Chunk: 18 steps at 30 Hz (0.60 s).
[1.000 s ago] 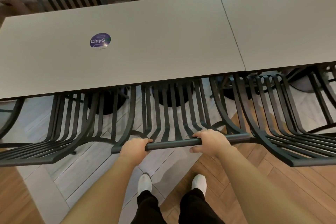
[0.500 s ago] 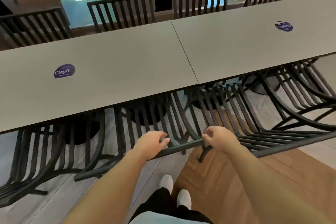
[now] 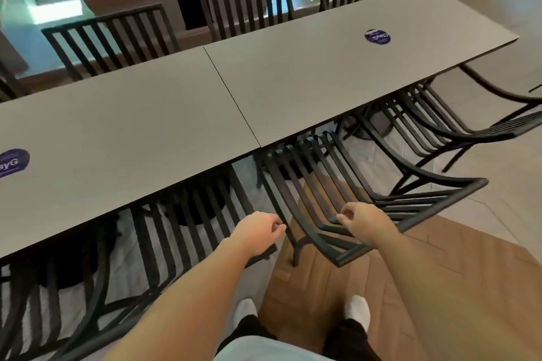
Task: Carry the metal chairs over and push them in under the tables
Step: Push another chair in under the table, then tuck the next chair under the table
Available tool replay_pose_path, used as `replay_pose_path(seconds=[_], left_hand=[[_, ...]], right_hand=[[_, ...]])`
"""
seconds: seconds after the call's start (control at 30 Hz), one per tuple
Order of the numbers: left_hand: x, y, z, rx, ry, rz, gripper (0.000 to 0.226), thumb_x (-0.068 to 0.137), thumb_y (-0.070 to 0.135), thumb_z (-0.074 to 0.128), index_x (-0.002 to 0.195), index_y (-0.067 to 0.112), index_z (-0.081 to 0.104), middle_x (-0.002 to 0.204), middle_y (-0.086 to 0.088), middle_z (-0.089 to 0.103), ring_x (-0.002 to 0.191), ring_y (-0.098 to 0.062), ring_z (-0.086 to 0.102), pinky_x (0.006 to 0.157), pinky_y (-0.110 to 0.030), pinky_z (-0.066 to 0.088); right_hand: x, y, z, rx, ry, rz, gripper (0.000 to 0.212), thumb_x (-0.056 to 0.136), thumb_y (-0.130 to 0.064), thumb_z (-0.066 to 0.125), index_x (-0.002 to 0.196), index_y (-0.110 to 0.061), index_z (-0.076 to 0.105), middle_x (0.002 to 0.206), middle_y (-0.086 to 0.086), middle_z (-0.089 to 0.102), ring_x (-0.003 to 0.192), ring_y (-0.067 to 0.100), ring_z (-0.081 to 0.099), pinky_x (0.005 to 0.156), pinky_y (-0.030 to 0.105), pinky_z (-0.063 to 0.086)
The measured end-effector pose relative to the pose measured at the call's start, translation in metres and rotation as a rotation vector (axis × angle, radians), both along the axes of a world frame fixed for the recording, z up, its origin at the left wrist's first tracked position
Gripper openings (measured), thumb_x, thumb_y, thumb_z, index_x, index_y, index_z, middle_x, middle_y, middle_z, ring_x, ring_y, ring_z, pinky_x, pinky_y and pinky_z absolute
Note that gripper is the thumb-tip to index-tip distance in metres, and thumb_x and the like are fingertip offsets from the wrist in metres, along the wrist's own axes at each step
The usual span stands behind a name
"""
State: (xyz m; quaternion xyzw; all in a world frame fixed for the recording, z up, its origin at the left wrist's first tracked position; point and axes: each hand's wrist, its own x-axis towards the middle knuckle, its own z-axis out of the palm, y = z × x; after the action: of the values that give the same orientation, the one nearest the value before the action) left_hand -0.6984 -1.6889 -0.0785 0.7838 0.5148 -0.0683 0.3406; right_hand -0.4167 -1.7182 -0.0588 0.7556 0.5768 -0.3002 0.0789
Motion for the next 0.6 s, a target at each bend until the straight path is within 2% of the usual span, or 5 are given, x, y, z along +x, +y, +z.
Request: replay_pose_path(seconds=[0.1,0.2,0.33,0.47,0.6], left_hand=[[0.043,0.003,-0.004,-0.001,-0.003,0.016,0.036,0.108,0.047,0.043,0.123,0.024,0.067,0.099,0.005,0.069,0.089,-0.015,0.065,0.081,-0.036,0.056],[0.085,-0.004,-0.007,-0.002,0.015,0.088,0.039,0.107,0.05,0.043,0.127,0.025,0.066,0.108,0.004,0.072,0.096,-0.016,0.067,0.086,-0.038,0.057],[0.146,-0.029,-0.005,-0.022,0.047,0.236,0.038,0.107,0.049,0.046,0.129,0.026,0.066,0.115,0.006,0.071,0.101,-0.015,0.067,0.089,-0.035,0.056],[0.201,-0.046,0.001,-0.024,0.069,0.305,0.037,0.105,0.051,0.047,0.128,0.028,0.067,0.108,0.008,0.072,0.095,-0.01,0.067,0.088,-0.035,0.058],[0.234,-0.056,0.002,-0.042,0.069,0.349,0.036,0.105,0.051,0.047,0.126,0.028,0.066,0.104,0.009,0.071,0.092,-0.008,0.066,0.087,-0.033,0.058]], right_hand=[[0.039,0.009,-0.016,-0.03,0.015,0.051,0.028,0.102,-0.048,0.053,0.116,-0.027,0.066,0.106,-0.005,0.07,0.095,0.018,0.064,0.086,0.042,0.057],[0.081,0.019,-0.027,-0.036,0.035,0.126,0.029,0.102,-0.049,0.053,0.117,-0.027,0.066,0.109,-0.005,0.07,0.098,0.018,0.064,0.087,0.04,0.056],[0.147,0.027,-0.027,-0.042,0.052,0.261,0.032,0.102,-0.052,0.051,0.118,-0.028,0.066,0.111,-0.007,0.069,0.099,0.017,0.063,0.083,0.035,0.054],[0.21,0.035,-0.021,-0.079,0.006,0.422,0.041,0.102,-0.059,0.046,0.119,-0.026,0.064,0.115,-0.002,0.065,0.103,0.02,0.061,0.081,0.035,0.05],[0.244,0.044,-0.022,-0.086,0.021,0.416,0.045,0.1,-0.061,0.048,0.121,-0.025,0.066,0.113,-0.004,0.067,0.102,0.018,0.062,0.082,0.034,0.051]])
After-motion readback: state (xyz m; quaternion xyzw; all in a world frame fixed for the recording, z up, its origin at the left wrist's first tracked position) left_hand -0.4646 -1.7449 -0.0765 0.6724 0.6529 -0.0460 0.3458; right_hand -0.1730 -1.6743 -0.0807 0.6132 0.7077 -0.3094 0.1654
